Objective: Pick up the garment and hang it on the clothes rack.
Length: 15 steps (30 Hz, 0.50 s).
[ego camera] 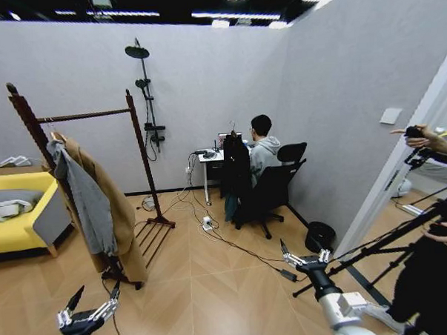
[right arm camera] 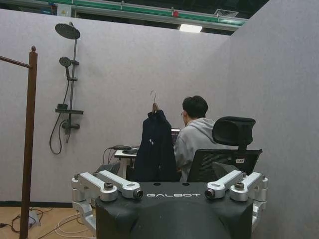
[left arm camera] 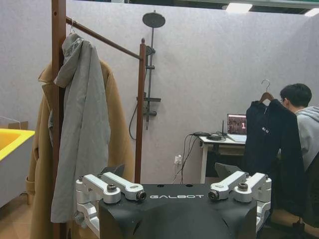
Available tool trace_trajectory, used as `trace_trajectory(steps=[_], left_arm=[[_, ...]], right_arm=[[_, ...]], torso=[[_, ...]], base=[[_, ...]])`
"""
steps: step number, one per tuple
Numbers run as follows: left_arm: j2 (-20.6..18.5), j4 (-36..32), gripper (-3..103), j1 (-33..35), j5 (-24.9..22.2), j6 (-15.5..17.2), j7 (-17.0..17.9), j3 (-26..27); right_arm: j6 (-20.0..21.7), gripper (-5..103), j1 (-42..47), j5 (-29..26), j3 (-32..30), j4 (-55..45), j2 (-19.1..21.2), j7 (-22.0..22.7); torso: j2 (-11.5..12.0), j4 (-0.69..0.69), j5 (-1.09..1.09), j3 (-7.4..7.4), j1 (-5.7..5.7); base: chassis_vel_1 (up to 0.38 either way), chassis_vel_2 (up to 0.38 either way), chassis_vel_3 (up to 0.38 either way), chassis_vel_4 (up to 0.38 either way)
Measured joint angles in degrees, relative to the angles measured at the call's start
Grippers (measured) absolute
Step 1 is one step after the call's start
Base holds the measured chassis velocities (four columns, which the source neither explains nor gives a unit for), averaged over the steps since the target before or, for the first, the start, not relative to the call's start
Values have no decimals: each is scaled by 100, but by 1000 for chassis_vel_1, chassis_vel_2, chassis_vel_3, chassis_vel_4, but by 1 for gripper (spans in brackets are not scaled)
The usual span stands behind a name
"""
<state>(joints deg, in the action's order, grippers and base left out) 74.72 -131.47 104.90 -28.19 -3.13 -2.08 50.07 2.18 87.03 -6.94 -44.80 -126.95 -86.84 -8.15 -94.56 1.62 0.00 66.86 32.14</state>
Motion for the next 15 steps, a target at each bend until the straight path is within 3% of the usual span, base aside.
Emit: trace_trajectory(steps=[15], left_arm=[[0,0,100,0,0,0,0,0]], right_arm=[[-230,100,8,3,-99,226,58,-7]], torso=[[0,0,0,0,0]], base=[[0,0,0,0]])
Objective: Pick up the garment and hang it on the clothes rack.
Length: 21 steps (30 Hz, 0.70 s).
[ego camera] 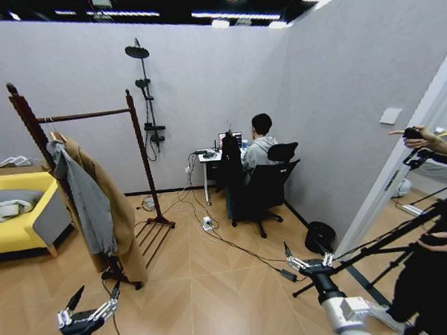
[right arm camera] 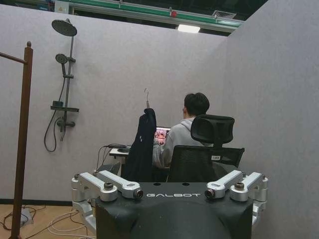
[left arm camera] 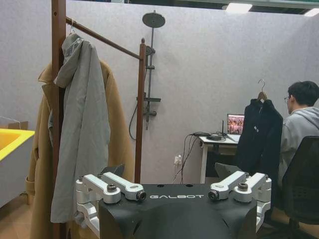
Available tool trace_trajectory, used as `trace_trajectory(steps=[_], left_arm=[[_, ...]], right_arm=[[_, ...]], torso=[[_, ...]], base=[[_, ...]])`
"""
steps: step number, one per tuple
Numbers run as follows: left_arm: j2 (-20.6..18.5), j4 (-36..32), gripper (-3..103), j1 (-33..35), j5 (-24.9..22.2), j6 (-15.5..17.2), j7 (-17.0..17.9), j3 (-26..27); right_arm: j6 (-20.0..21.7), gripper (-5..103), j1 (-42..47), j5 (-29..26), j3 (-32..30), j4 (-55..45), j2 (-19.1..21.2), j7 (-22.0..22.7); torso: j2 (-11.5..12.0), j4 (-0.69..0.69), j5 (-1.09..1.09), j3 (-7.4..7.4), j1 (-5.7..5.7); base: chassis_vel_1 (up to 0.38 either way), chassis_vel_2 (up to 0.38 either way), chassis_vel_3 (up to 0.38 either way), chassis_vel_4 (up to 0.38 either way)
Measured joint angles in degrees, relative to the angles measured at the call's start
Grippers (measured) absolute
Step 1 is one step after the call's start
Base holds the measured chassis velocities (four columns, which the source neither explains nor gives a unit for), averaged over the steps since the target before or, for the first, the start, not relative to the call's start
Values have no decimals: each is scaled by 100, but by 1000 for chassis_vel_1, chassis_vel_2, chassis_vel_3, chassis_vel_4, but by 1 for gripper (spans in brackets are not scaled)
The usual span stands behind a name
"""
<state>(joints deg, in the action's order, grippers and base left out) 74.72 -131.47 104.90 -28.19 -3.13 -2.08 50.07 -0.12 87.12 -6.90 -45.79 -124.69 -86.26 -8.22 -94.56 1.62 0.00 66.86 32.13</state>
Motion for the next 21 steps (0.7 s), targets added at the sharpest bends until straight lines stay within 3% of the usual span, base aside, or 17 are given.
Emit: trace_trajectory(steps=[8,21], left_arm=[[0,0,100,0,0,0,0,0],[0,0,100,0,0,0,0,0]], right_arm=[[30,100,-86,46,106,61,38,-7],[566,100,-204,-85,238,-185,47,-33]], torso=[[0,0,0,0,0],[0,0,0,0,0]], base=[[0,0,0,0],[0,0,0,0]])
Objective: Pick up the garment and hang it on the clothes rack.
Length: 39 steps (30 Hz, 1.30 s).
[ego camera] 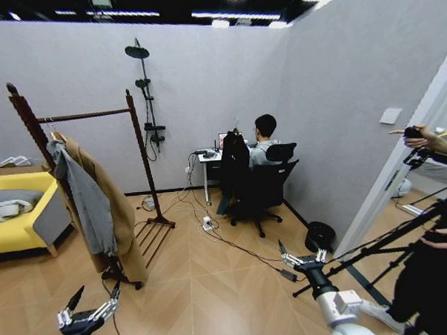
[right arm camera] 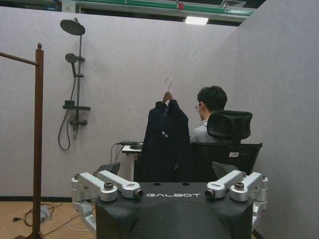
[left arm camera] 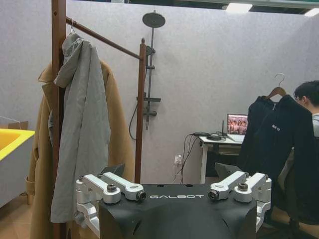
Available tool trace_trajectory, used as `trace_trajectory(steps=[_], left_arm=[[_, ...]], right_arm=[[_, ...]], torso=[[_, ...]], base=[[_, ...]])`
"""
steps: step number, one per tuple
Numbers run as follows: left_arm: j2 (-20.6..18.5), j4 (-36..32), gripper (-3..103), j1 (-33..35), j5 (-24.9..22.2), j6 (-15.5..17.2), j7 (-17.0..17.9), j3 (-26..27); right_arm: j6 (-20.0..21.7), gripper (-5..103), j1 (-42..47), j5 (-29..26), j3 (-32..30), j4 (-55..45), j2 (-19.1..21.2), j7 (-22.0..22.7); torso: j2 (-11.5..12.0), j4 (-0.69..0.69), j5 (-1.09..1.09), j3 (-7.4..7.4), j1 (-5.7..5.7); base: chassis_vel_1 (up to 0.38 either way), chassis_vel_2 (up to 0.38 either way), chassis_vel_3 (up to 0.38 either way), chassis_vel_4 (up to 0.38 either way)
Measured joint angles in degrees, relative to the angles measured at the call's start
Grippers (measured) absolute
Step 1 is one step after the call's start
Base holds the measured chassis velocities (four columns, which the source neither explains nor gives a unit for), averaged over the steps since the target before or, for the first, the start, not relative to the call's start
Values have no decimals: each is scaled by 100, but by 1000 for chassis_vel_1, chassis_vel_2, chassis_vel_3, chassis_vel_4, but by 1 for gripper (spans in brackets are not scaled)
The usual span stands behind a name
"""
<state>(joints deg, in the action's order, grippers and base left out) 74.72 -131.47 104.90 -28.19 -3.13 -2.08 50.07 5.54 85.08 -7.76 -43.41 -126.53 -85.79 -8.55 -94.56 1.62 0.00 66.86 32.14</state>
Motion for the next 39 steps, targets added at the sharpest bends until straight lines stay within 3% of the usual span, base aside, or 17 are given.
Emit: trace_trajectory(steps=[9,22,39], left_arm=[[0,0,100,0,0,0,0,0],[0,0,100,1,0,0,0,0],[0,0,100,0,0,0,0,0]], right_arm=[[222,100,-45,-27,-21,-105,23,-26],[196,100,35,27,-19,-76,28,-174],[92,100,59,22,-34,-6,16,-213]], torso=[[0,0,0,0,0],[-1,0,0,-1,-3],[1,1,0,0,1]], base=[[0,0,0,0],[-30,27,29,-29],[-222,228,234,-243]])
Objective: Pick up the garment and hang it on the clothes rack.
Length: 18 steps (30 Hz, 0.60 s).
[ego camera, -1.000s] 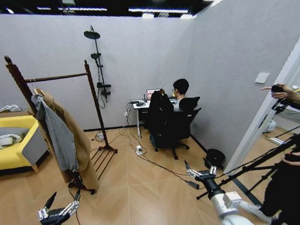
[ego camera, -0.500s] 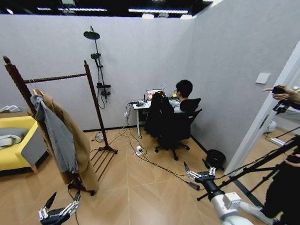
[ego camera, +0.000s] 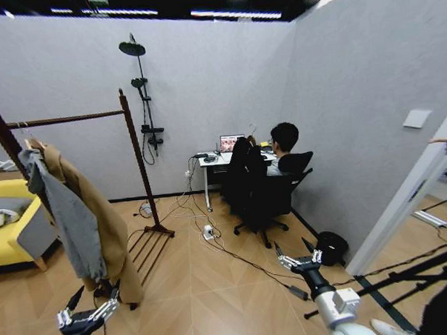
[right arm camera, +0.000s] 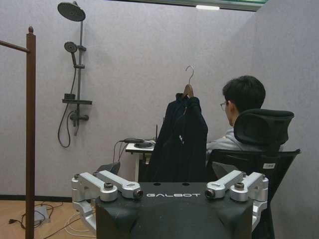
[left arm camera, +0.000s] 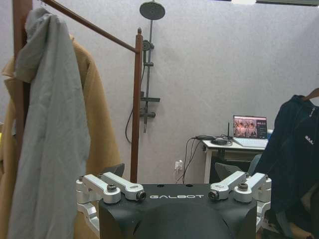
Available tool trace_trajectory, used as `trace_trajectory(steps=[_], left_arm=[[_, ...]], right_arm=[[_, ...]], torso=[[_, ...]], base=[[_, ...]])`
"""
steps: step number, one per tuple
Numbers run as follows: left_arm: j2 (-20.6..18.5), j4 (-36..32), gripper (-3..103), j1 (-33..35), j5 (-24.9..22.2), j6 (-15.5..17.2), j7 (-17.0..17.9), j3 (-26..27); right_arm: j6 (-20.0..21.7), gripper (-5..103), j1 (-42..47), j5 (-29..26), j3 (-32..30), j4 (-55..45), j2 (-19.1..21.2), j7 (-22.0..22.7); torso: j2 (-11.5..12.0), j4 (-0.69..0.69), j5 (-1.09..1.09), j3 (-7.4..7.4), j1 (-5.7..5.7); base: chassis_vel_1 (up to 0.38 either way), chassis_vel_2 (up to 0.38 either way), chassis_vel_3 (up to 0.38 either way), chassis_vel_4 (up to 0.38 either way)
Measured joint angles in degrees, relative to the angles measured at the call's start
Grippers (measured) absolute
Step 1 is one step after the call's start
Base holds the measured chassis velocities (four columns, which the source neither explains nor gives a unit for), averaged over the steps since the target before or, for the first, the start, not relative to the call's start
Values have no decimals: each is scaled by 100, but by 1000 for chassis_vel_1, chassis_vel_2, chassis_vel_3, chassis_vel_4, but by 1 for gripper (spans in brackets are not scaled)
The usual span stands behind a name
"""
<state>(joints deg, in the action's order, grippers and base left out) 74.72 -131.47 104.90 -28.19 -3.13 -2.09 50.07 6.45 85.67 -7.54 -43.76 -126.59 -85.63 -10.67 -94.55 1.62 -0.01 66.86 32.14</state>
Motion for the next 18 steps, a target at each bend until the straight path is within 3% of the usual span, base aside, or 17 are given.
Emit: trace_trajectory(steps=[18], left_arm=[[0,0,100,0,0,0,0,0]], right_arm=[[-101,100,4,47,25,154,5,-34]], torso=[[-1,-2,-1,-1,-2]], base=[[-286,293,294,-291]])
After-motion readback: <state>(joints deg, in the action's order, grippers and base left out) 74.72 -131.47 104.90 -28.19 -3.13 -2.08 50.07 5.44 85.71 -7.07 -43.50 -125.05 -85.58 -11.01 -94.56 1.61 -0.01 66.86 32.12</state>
